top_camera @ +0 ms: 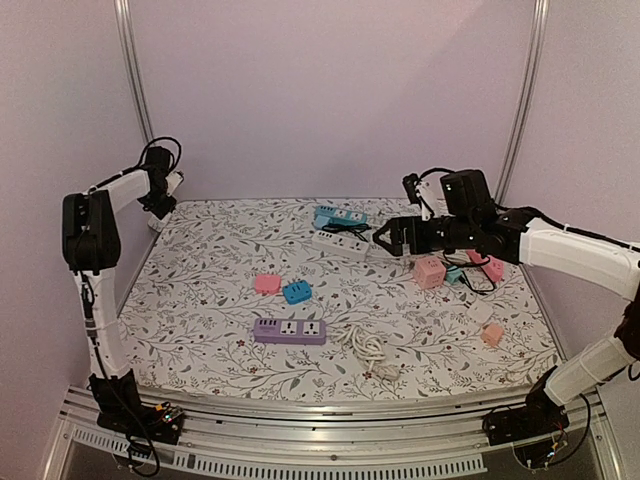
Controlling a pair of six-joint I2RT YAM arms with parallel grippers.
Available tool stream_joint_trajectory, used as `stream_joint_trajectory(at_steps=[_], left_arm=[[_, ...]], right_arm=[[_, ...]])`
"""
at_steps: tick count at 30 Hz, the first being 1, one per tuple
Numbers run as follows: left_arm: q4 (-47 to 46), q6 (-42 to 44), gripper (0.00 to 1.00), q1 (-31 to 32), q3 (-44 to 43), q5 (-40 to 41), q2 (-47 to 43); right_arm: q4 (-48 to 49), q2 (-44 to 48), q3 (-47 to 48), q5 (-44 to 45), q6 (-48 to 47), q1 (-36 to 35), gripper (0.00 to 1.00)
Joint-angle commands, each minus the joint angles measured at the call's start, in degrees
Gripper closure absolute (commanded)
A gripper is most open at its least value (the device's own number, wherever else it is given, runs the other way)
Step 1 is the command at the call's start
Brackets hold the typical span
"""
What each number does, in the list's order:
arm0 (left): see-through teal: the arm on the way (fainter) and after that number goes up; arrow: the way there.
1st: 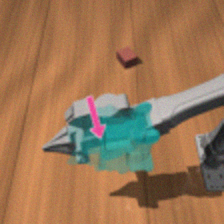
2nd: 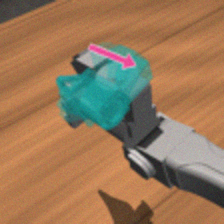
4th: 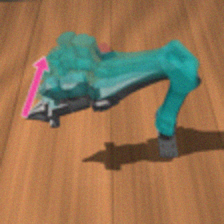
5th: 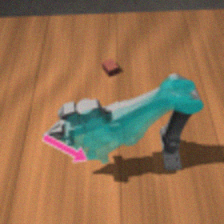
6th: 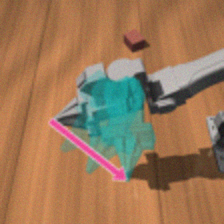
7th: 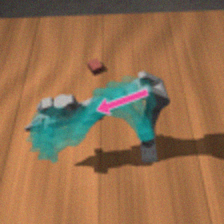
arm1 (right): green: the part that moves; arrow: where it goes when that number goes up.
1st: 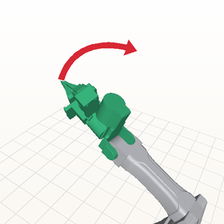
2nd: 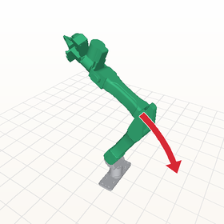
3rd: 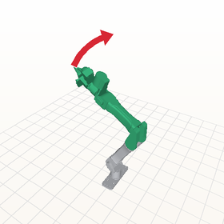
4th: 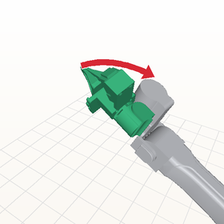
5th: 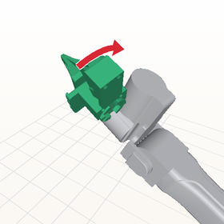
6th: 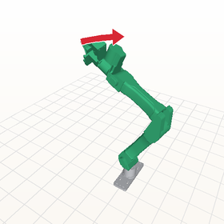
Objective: Insert the plug
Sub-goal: Move the plug to the center of the board.
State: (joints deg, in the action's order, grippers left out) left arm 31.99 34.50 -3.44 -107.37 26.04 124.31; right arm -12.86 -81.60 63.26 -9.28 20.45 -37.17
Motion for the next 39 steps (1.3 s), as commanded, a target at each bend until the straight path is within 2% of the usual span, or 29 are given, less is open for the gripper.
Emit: stream_joint_trajectory(at_steps=[1, 4, 7, 11, 15, 22, 32, 39], left_arm=[[6.3, -0.8, 0.51, -0.3, -12.3, 8.7, 11.0], [11.0, -3.2, 0.56, -0.7, -21.7, 9.0, 17.3], [12.3, -3.3, 0.60, -1.1, -27.3, 10.1, 21.9], [11.9, -2.2, 0.65, -1.6, -30.6, 13.1, 26.7], [11.2, -1.5, 0.65, -2.3, -33.7, 13.6, 29.8], [11.2, -2.0, 0.64, -2.1, -31.2, 11.8, 28.3], [13.4, -13.3, 0.64, -1.1, -29.0, 5.7, 26.5], [8.6, -12.0, 0.64, -1.7, -29.0, 8.0, 29.8]], right_arm=[[0.1, 0.4, -1.5, 2.4, -0.9, -0.9, 0.01], [0.1, -0.3, -1.5, 2.7, -1.7, -0.9, 0.01], [0.2, -0.7, -1.3, 2.6, -2.5, -0.8, 0.01], [0.9, -1.3, -1.1, 2.9, -3.0, -0.9, 0.01], [1.2, -2.4, -0.8, 2.4, -3.2, -0.9, 0.01], [1.4, -3.2, -1.0, 2.4, -3.6, -0.9, 0.01], [1.3, -3.7, -0.3, 1.0, -3.8, -0.9, 0.01], [1.1, -3.5, 1.6, 0.2, -4.0, -1.0, 0.01]])
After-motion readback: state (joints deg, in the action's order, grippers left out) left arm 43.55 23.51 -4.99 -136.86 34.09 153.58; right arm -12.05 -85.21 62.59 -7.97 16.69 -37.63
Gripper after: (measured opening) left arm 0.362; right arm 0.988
